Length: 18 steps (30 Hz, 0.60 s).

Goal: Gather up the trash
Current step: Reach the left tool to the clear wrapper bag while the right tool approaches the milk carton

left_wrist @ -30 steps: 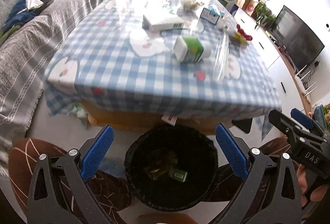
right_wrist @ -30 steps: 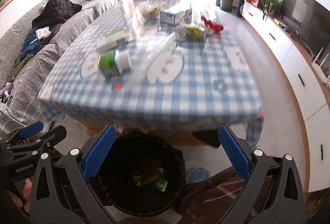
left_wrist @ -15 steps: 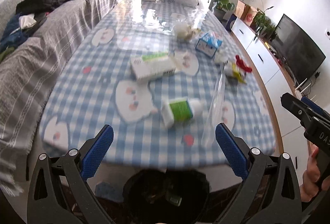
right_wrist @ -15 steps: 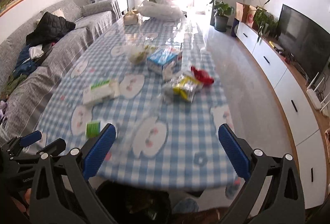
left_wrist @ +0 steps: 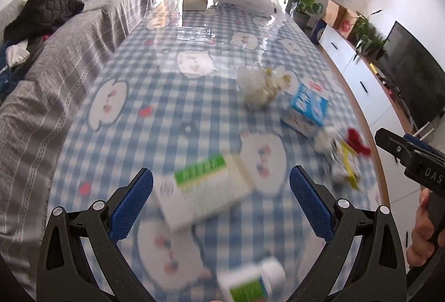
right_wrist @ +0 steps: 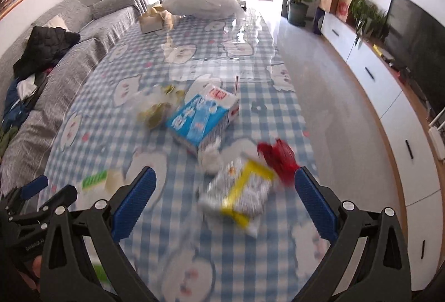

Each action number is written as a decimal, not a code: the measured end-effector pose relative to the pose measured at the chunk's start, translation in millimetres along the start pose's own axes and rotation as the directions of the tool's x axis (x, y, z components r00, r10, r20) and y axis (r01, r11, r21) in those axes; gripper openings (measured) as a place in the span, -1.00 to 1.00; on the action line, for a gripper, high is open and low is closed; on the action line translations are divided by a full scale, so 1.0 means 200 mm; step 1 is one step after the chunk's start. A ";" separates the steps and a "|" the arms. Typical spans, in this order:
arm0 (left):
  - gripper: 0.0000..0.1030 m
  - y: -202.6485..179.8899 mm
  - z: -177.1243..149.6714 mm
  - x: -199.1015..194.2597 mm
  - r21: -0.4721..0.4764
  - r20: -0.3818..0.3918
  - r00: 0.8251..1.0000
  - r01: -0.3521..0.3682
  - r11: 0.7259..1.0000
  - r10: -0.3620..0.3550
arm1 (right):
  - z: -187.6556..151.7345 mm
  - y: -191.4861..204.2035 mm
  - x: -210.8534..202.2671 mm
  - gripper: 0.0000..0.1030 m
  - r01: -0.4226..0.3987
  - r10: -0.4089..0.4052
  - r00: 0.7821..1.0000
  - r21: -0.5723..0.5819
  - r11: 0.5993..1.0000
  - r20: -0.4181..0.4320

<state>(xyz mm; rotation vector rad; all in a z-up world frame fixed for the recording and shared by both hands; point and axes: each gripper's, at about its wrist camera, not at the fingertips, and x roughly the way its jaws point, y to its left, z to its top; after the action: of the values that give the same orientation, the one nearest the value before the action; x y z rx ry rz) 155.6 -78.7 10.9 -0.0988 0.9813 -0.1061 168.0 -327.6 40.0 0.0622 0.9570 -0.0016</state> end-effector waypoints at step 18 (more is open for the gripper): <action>0.81 -0.09 0.44 0.56 -0.017 -0.048 0.999 -0.014 1.000 0.013 | 0.35 -0.06 0.67 0.83 -0.045 0.087 0.981 0.232 0.972 -0.176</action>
<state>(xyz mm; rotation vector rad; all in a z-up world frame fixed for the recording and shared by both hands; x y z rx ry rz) 289.7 -107.6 -31.6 -0.1058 1.0304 -0.0882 302.4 -339.2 -30.6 0.3102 1.1372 -0.0446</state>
